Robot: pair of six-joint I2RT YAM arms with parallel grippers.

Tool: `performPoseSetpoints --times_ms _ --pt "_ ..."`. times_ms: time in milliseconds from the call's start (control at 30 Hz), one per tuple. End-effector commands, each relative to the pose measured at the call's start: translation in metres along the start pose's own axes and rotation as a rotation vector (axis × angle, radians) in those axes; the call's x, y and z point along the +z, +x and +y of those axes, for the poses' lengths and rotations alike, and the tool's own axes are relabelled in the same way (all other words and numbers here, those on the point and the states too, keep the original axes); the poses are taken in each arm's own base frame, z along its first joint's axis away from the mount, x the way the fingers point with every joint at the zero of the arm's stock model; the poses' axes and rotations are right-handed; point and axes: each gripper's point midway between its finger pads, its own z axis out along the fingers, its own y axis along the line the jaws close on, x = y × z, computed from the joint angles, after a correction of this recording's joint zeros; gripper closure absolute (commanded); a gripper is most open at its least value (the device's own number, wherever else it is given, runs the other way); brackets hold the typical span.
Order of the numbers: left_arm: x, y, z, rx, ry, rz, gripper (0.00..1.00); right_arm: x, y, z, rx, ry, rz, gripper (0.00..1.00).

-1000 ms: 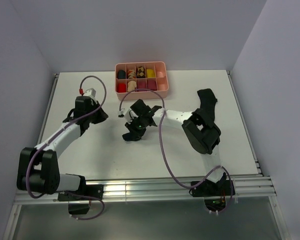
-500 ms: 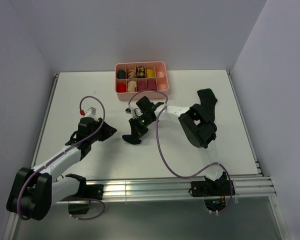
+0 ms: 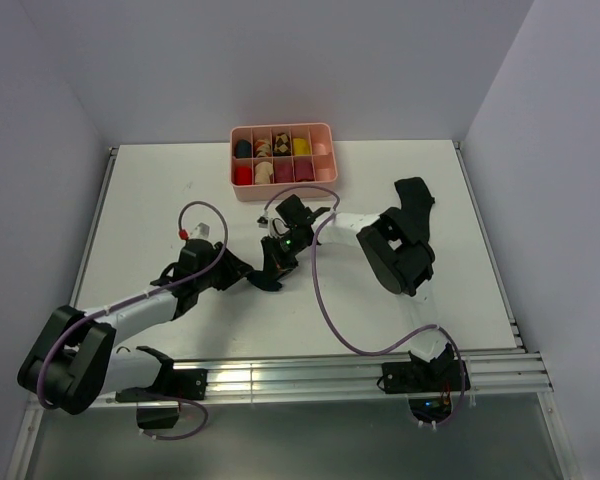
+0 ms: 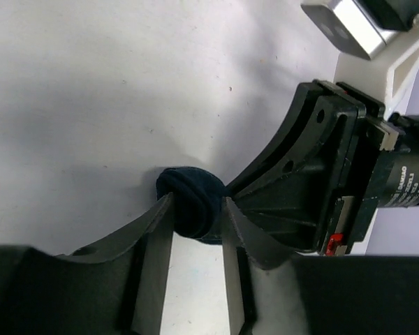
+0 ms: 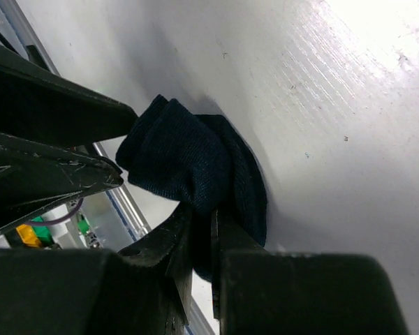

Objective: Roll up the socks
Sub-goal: Roll the sock at the center of the board, then pick up the sock at the center of the board.

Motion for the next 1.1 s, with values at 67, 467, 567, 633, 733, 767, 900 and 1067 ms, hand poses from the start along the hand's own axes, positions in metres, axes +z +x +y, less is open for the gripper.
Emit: performPoseSetpoints --times_ms 67,467,567,633,733,767,900,1067 --pt "-0.001 -0.008 0.001 -0.084 -0.022 -0.057 0.57 0.011 0.022 -0.043 0.089 0.154 0.031 1.0" --pt "0.002 -0.002 0.012 -0.172 -0.094 -0.031 0.52 0.012 0.023 -0.049 0.098 0.188 0.016 1.0" --pt "0.005 0.001 0.015 -0.186 -0.095 -0.026 0.52 0.011 0.022 -0.052 0.098 0.198 0.009 1.0" --pt "0.008 -0.001 0.011 -0.185 -0.078 -0.034 0.52 0.012 0.023 -0.053 0.1 0.201 0.011 1.0" --pt "0.016 -0.001 0.009 -0.187 -0.087 -0.02 0.52 0.012 0.023 -0.055 0.099 0.208 0.006 1.0" --pt "0.019 0.001 0.01 -0.192 -0.094 -0.012 0.52 0.013 0.024 -0.055 0.099 0.208 0.005 1.0" --pt "0.024 0.002 0.012 -0.202 -0.101 -0.012 0.54 0.012 0.024 -0.056 0.097 0.21 0.004 1.0" --pt "0.028 0.003 0.015 -0.203 -0.114 -0.007 0.62 0.013 0.026 -0.057 0.091 0.208 0.003 1.0"
